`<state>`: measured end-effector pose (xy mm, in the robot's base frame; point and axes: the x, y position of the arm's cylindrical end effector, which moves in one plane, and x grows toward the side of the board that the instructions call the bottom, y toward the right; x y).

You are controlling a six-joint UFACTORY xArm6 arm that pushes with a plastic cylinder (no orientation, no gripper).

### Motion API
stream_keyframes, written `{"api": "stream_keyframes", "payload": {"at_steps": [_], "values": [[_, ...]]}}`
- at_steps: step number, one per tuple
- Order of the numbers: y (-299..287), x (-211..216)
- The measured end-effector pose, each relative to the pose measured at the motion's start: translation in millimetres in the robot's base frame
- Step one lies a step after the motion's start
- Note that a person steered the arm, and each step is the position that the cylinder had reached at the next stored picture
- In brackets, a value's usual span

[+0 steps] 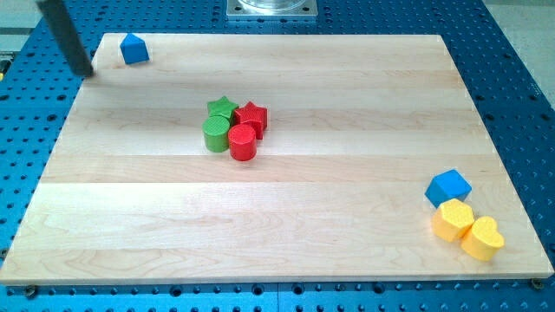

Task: Move the triangle towards the top center of the board

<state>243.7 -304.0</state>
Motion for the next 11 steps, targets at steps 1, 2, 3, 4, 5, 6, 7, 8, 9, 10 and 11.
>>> {"api": "stream_keyframes", "payload": {"at_steps": [1, 2, 3, 4, 5, 6, 7, 8, 9, 10, 11], "values": [[11, -31], [64, 24], [107, 46], [40, 15], [65, -25], [132, 5], [164, 27], [68, 10], [50, 42], [122, 59], [228, 60]]}}
